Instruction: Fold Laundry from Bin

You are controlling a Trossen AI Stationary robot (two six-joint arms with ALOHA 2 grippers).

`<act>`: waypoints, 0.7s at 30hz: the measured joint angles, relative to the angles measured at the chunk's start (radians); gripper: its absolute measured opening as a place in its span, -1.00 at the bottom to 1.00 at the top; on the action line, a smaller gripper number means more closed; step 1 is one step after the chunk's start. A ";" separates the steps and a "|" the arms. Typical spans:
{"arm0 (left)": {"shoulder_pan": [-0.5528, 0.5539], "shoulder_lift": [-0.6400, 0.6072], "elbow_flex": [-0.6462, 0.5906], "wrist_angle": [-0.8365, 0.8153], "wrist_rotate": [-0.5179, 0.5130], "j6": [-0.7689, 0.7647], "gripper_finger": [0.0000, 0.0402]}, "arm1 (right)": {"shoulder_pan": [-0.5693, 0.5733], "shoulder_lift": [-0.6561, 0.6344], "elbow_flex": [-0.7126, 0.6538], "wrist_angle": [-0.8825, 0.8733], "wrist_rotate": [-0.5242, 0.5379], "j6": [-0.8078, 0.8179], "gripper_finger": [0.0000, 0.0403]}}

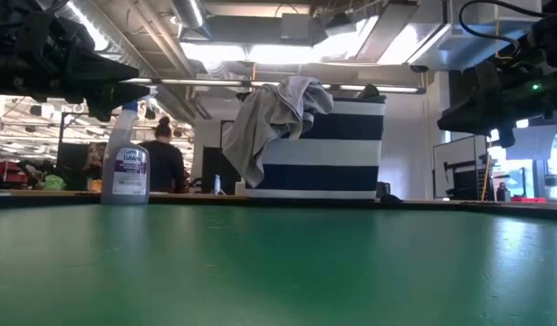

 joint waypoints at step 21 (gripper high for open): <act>0.000 0.000 0.000 0.355 -0.103 0.084 0.08 | 0.000 0.000 0.000 0.106 0.062 0.373 -0.77</act>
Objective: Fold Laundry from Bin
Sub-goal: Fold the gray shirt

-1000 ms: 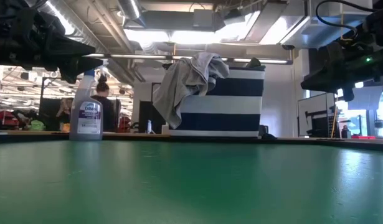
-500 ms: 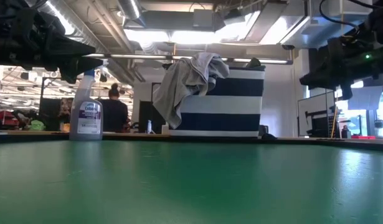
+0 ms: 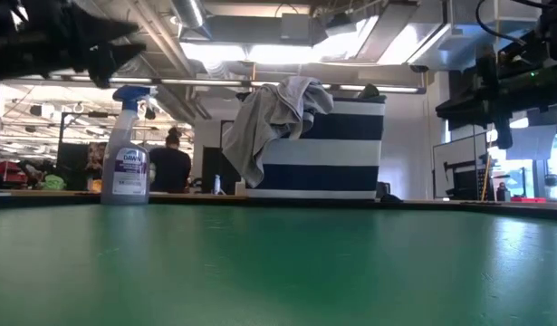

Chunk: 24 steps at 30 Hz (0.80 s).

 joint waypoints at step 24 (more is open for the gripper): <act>0.001 0.265 0.283 -0.002 -0.407 -0.306 0.08 | 0.000 0.000 0.000 0.189 -0.105 -0.117 -0.77</act>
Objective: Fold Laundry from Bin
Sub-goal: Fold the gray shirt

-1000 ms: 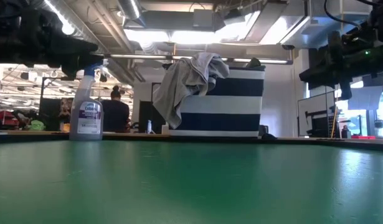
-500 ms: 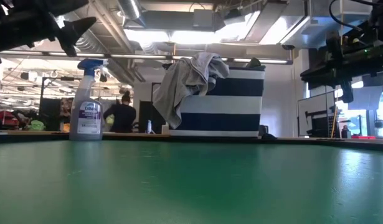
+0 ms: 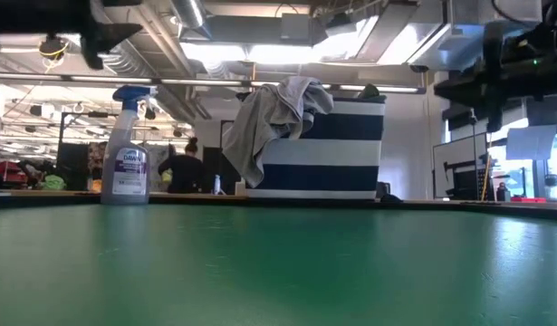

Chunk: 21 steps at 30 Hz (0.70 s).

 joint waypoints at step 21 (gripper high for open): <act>0.166 1.030 0.824 -0.033 -0.029 0.128 0.08 | 0.000 0.041 0.039 0.082 -0.027 -0.253 -0.77</act>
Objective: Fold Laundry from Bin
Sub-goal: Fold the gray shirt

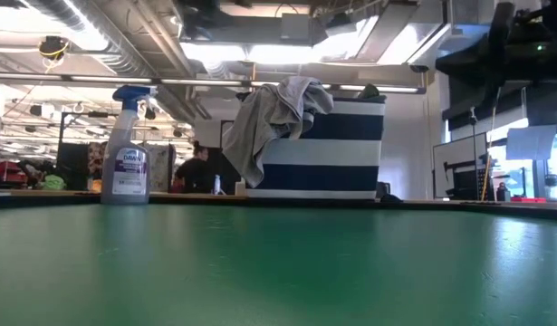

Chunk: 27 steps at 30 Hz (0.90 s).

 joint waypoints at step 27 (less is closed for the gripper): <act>0.242 0.637 0.794 -0.720 0.509 0.026 0.08 | 0.001 0.570 0.315 -0.194 0.134 -0.134 -0.27</act>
